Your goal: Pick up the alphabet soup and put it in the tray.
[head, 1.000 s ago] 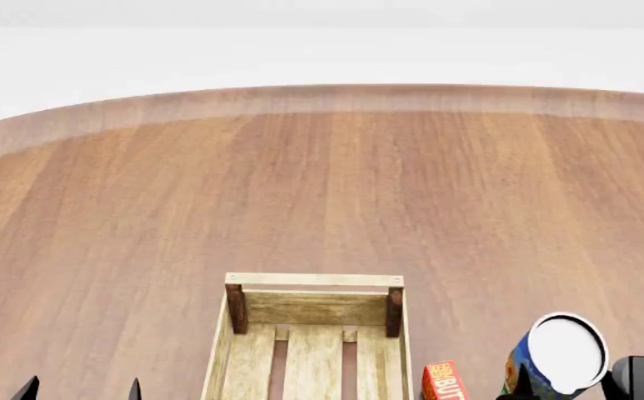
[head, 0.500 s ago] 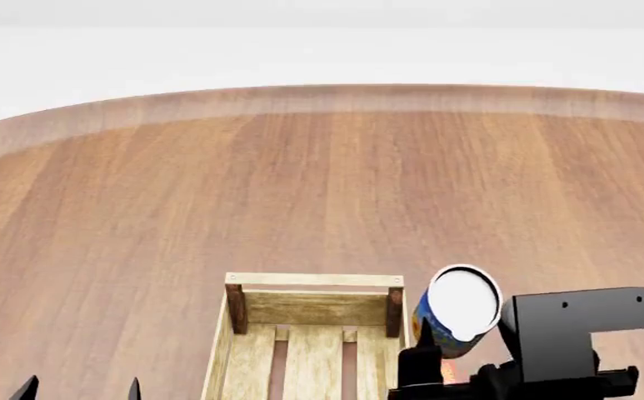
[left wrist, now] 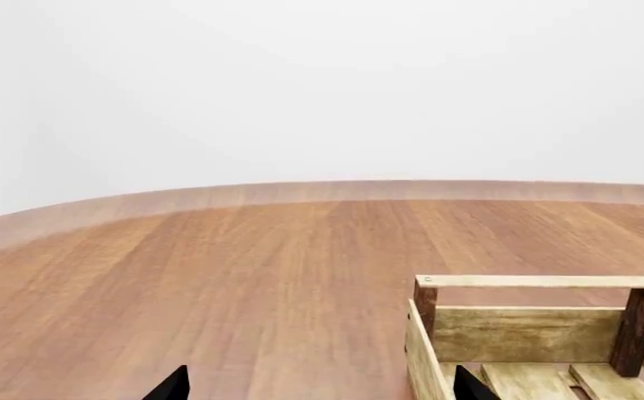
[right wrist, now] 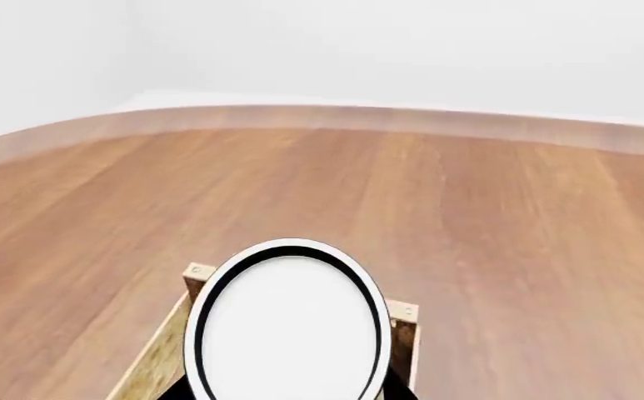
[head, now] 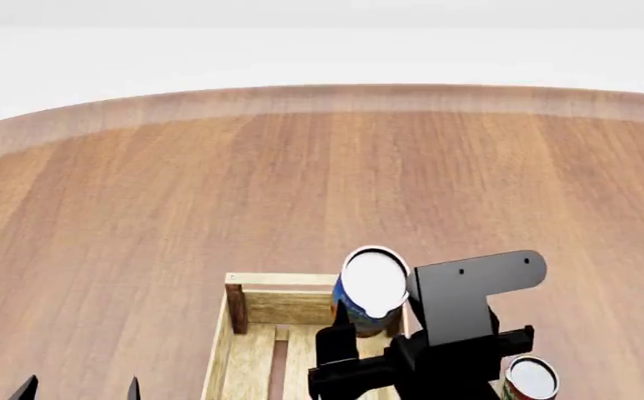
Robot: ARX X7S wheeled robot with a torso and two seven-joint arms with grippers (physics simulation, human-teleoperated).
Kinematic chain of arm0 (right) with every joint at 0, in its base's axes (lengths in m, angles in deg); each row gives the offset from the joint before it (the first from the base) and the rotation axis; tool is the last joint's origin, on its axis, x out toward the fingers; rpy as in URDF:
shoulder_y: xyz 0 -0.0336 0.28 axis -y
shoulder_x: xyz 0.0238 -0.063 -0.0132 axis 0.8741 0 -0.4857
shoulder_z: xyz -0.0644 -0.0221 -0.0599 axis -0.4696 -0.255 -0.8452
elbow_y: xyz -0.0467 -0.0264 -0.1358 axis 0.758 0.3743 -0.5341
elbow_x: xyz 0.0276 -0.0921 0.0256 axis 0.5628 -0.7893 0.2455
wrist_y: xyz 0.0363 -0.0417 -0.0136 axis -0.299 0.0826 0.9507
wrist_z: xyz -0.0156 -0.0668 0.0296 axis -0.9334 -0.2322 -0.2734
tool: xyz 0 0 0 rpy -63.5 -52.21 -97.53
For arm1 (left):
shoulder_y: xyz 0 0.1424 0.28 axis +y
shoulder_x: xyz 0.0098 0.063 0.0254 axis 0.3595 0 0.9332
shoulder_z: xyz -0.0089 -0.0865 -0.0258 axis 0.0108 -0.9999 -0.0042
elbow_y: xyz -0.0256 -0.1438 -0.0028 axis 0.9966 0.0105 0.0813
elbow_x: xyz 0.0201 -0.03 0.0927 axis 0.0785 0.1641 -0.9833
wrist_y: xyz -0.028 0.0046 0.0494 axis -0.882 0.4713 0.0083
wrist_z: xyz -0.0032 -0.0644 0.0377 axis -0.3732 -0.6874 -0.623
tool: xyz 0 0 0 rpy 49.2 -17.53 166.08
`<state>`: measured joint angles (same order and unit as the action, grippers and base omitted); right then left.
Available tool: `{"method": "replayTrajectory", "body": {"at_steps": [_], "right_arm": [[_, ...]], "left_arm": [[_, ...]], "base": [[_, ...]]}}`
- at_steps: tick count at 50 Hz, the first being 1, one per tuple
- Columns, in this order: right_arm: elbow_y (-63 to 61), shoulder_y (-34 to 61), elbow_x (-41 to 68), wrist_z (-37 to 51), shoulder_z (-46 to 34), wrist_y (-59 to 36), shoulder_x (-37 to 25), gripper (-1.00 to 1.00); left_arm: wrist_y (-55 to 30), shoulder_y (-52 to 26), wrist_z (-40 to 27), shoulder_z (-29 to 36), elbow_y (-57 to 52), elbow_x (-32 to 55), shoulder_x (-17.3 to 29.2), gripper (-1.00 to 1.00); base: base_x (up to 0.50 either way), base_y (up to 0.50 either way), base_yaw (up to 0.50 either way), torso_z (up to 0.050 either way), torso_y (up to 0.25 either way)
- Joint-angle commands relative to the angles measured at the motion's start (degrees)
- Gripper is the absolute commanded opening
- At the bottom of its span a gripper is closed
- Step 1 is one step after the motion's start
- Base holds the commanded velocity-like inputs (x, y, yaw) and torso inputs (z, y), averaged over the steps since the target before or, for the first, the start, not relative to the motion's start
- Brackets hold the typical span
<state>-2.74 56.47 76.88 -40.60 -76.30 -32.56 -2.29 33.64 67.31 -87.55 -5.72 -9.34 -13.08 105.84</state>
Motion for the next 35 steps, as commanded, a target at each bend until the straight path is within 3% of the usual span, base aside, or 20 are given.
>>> {"method": "replayTrajectory", "body": {"at_steps": [1, 35], "right_arm": [[5.89, 2.96, -2.51, -2.31, -4.21, 3.79, 2.48, -1.00], [17.29, 1.65, -5.27, -5.16, -11.56, 11.50, 6.49, -1.00]], "left_arm": [[-0.10, -0.07, -0.14, 0.08, -0.14, 0.32, 0.17, 1.00], [0.26, 0.09, -0.57, 0.47, -0.43, 0.75, 0.65, 1.00]], "base": [[0.00, 0.00, 0.00, 0.000, 0.000], [0.00, 0.00, 0.00, 0.000, 0.001]]}}
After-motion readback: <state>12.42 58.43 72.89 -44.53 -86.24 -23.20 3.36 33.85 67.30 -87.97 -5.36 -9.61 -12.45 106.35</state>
